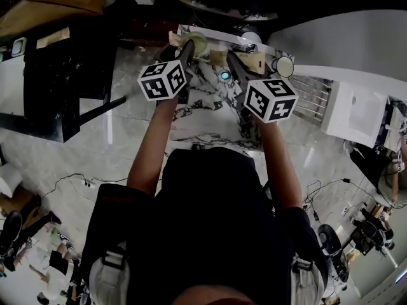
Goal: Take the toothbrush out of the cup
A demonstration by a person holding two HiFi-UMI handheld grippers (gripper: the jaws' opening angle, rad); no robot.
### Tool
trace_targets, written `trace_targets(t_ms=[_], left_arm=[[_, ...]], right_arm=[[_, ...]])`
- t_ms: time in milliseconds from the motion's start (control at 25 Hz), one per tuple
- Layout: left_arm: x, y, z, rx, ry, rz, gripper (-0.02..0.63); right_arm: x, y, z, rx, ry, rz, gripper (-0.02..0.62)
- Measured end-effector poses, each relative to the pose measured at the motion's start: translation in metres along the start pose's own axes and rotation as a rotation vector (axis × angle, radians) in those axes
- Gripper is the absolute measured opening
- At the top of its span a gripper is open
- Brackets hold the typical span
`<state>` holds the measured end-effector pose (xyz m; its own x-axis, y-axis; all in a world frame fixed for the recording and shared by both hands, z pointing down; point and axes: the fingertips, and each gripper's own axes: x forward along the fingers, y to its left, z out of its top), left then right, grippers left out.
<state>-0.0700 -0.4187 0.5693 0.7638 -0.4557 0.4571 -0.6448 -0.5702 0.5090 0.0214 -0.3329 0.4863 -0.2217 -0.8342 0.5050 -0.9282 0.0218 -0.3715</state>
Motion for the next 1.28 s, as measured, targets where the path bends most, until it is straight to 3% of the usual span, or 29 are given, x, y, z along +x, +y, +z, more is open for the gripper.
trace_targets(t_ms=[200, 480, 760, 1280], left_arm=[[0.001, 0.001, 0.001, 0.006, 0.017, -0.009, 0.168], [-0.002, 0.002, 0.002, 0.017, 0.027, -0.006, 0.112], [-0.005, -0.002, 0.006, 0.039, 0.009, -0.009, 0.086], [-0.021, -0.015, 0.016, 0.090, -0.026, -0.006, 0.072]], right_arm=[[0.002, 0.000, 0.000, 0.011, 0.002, 0.004, 0.067], [0.000, -0.001, 0.001, 0.021, -0.005, 0.010, 0.067], [-0.003, -0.003, 0.000, 0.063, -0.018, 0.020, 0.067], [-0.016, 0.000, 0.004, 0.045, -0.042, 0.024, 0.067]])
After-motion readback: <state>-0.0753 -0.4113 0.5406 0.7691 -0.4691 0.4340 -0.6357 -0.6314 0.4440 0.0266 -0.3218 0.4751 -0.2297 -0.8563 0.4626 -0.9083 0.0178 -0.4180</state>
